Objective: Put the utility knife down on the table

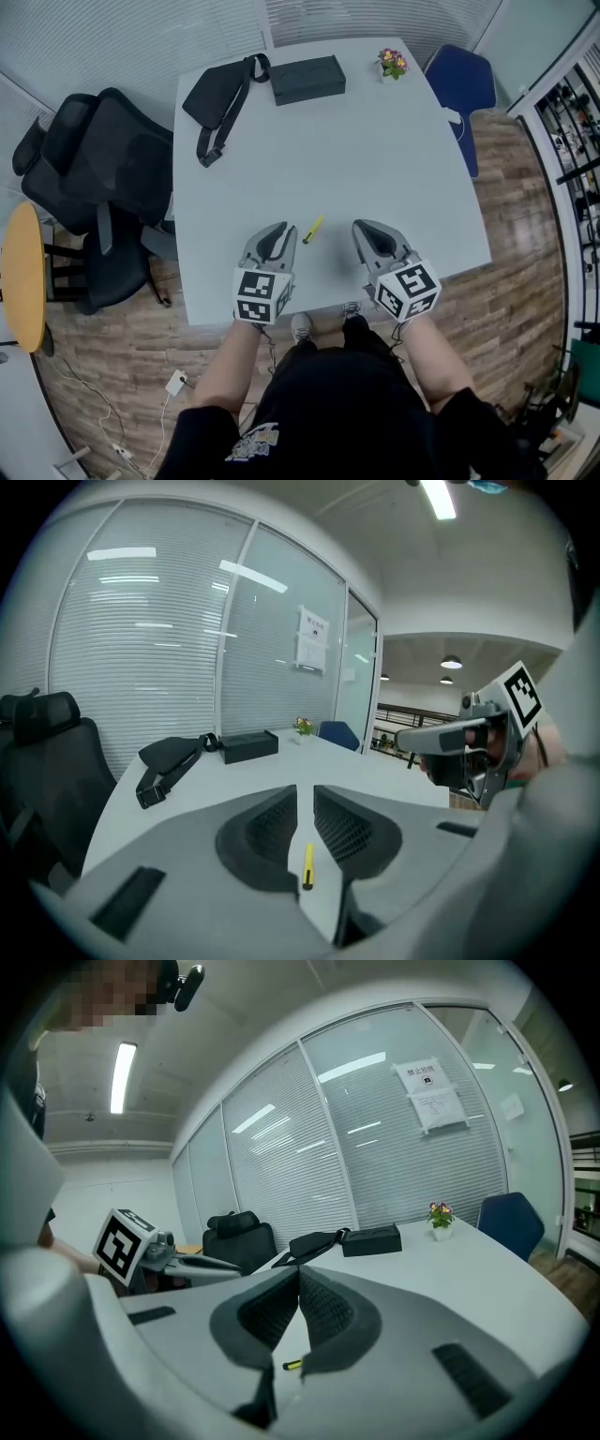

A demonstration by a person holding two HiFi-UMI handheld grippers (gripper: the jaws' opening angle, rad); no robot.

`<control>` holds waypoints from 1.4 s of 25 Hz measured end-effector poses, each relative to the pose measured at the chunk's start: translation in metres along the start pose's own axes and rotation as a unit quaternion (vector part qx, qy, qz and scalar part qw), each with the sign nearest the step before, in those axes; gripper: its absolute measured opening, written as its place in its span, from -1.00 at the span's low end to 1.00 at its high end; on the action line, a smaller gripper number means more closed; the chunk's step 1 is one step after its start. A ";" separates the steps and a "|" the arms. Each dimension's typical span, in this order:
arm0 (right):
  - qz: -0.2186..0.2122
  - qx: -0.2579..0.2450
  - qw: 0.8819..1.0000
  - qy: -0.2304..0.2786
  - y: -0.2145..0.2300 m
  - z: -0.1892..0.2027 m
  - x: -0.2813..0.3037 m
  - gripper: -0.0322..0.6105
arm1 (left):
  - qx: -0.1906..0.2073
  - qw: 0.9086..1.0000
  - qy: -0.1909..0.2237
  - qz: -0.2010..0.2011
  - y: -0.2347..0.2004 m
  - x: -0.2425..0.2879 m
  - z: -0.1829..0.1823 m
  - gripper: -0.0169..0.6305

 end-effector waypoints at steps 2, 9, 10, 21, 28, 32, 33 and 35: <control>0.007 -0.003 1.000 0.003 -0.005 -0.004 -0.002 -0.89 | -0.001 1.000 0.020 0.002 -0.001 -0.012 -0.010 -0.85; 0.035 -0.013 0.999 0.015 -0.030 -0.019 -0.019 -0.89 | -0.016 0.996 0.082 0.031 -0.002 -0.059 -0.036 -0.93; 0.040 -0.013 0.999 0.018 -0.034 -0.021 -0.022 -0.89 | -0.015 0.996 0.085 0.035 -0.002 -0.065 -0.037 -0.93; 0.098 -0.028 0.994 0.037 -0.087 -0.040 -0.061 -0.89 | -0.007 0.991 0.093 0.101 0.003 -0.112 -0.027 -0.93; 0.100 -0.055 0.993 0.026 -0.111 -0.044 -0.086 -0.89 | -0.018 0.987 0.099 0.125 0.022 -0.132 -0.013 -0.93; 0.095 -0.069 0.993 0.027 -0.120 -0.044 -0.105 -0.89 | -0.021 0.986 0.104 0.127 0.039 -0.147 -0.004 -0.93; 0.094 -0.070 0.993 0.030 -0.122 -0.044 -0.109 -0.89 | -0.019 0.986 0.106 0.126 0.044 -0.150 -0.003 -0.93; 0.087 -0.071 0.993 0.036 -0.126 -0.043 -0.118 -0.89 | -0.014 0.986 0.111 0.122 0.053 -0.159 0.000 -0.93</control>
Point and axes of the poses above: the fingertips, and each gripper's own axes: x forward along the fingers, y to its right, z out of its underside, the point moved 3 cm from there along -x, backward along the fingers, and after that the axes turned 11 degrees about -x, right-handed, at the moved point
